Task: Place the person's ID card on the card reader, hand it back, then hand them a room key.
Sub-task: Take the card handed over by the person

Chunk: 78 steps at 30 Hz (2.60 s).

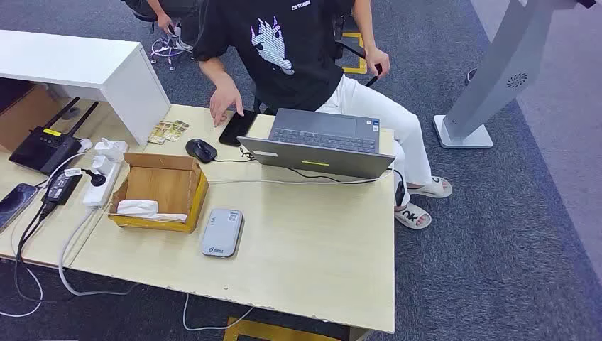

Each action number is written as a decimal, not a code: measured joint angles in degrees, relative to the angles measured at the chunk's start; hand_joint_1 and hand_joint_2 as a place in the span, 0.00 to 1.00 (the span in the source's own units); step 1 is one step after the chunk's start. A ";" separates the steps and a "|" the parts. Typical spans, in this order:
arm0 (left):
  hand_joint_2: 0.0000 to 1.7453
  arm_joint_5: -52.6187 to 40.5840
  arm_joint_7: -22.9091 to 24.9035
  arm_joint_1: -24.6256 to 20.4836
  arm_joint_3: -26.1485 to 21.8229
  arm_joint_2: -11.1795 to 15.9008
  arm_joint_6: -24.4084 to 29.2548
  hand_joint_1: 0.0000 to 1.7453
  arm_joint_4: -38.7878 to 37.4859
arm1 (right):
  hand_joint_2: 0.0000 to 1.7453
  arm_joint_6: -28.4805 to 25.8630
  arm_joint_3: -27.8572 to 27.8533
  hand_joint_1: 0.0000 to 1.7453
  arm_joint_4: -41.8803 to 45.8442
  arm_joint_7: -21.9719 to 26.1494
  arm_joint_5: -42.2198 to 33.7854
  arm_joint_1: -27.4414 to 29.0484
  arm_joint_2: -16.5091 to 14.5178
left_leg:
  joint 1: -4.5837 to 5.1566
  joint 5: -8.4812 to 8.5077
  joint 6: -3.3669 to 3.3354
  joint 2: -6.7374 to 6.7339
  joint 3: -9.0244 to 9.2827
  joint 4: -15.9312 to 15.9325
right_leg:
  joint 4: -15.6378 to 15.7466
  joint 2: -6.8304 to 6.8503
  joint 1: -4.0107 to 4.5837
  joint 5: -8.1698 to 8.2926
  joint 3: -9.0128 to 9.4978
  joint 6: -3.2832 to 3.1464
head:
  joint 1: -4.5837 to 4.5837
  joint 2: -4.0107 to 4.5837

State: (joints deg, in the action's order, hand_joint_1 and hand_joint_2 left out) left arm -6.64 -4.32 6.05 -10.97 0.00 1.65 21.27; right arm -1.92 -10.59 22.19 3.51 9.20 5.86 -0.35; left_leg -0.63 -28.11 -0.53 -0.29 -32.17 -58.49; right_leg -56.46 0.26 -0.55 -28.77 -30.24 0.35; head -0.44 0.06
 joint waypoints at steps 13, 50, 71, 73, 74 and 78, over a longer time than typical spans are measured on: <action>1.00 -8.21 -4.55 -2.74 -15.66 -0.03 3.64 0.00 -0.05 | 0.00 -2.81 -14.11 0.00 0.00 3.30 11.26 -3.07 -0.19 | 0.00 0.00 0.00 0.00 -0.01 0.00 | 0.00 0.00 0.00 0.00 -0.01 0.00 | 0.00 0.01; 1.00 -9.60 -24.50 -10.98 -54.80 -4.96 16.90 0.00 16.17 | 1.00 -18.90 -53.94 0.00 -1.07 1.26 29.24 -10.82 -3.41 | 0.00 0.04 0.01 0.00 0.01 -0.01 | -0.02 -0.01 0.00 0.04 0.00 -0.01 | 0.00 0.01; 1.00 -6.22 -29.85 -0.73 -39.57 -11.56 19.99 0.00 56.53 | 1.00 -21.63 -56.31 0.00 -2.37 -1.76 32.65 -11.38 -4.47 | 0.00 0.05 0.01 0.00 0.02 -0.02 | -0.02 0.00 0.00 0.04 0.00 0.00 | 0.01 0.00; 1.00 -6.74 -30.27 0.17 -37.45 -12.14 20.42 0.00 60.53 | 1.00 -21.84 -56.37 0.00 -2.50 -2.15 33.12 -11.44 -4.62 | 0.00 0.05 0.01 0.00 0.02 -0.02 | -0.02 0.00 0.00 0.04 -0.01 0.00 | 0.01 0.00; 1.00 -7.03 -30.46 0.60 -36.33 -12.41 20.62 0.00 62.50 | 1.00 -21.90 -56.39 0.00 -2.56 -2.32 33.37 -11.46 -4.70 | 0.00 0.05 0.01 0.00 0.02 -0.02 | -0.02 0.00 0.00 0.04 -0.01 0.00 | 0.01 0.01; 1.00 -8.47 -31.14 2.21 -32.05 -13.46 21.05 0.00 69.95 | 1.00 -22.08 -56.44 0.00 -2.83 -3.09 34.38 -11.51 -4.97 | 0.00 0.05 0.01 0.00 0.02 -0.03 | -0.02 0.00 0.00 0.04 -0.01 0.00 | 0.01 0.01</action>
State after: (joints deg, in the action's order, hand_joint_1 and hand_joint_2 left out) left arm -15.11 -35.46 8.27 -43.02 -13.46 22.70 91.21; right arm -24.00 -67.03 19.36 0.42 43.58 -5.65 -5.32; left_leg -0.63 -28.07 -0.52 -0.29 -32.15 -58.52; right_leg -56.48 0.26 -0.55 -28.73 -30.25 0.34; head -0.43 0.07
